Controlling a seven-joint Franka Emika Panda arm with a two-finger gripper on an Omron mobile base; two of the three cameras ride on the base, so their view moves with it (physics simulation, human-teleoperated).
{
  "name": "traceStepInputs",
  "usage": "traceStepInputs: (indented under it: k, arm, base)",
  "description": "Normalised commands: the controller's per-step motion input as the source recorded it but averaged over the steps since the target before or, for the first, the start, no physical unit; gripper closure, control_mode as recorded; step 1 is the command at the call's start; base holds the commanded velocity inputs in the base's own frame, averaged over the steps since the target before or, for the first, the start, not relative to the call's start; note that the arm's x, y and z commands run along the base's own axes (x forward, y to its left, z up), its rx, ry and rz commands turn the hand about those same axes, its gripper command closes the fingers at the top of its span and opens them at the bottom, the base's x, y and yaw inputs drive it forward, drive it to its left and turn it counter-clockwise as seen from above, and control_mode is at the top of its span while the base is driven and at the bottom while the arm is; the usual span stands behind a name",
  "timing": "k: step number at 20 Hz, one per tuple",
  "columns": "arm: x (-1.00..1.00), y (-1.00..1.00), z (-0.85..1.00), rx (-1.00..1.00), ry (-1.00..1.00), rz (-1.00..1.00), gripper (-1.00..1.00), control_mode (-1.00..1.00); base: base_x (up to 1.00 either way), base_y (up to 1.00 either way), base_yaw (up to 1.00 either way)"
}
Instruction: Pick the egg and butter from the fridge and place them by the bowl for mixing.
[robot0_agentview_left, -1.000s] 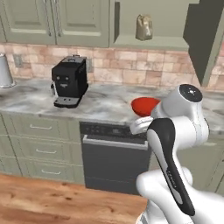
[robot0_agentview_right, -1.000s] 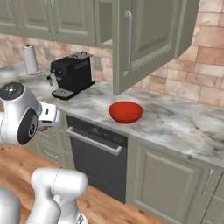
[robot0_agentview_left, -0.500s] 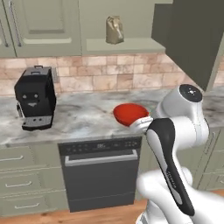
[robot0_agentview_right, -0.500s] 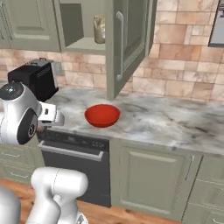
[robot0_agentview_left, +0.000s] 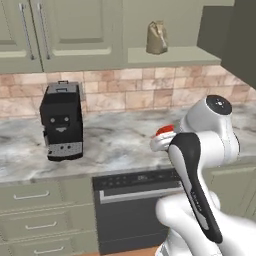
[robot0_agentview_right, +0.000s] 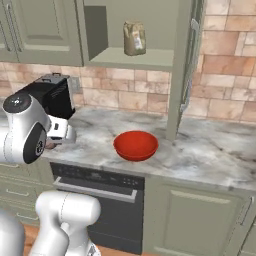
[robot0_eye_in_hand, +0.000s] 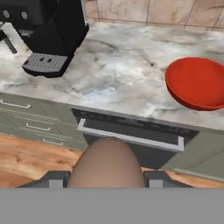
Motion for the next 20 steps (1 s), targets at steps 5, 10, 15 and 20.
traceStepInputs:
  k: [5,10,15,20]
  arm:
    - [0.00,0.00,0.00,0.00,0.00,0.00,1.00,1.00]
    - [0.00,0.00,0.00,0.00,0.00,0.00,1.00,1.00]
    - [0.00,0.00,0.00,0.00,0.00,0.00,1.00,1.00]
    - [0.00,0.00,0.00,0.00,0.00,0.00,1.00,1.00]
  base:
    - [0.57,0.33,0.00]
    - [0.58,0.06,0.02]
    - [0.51,0.11,-0.03]
    - [0.09,0.08,-0.07]
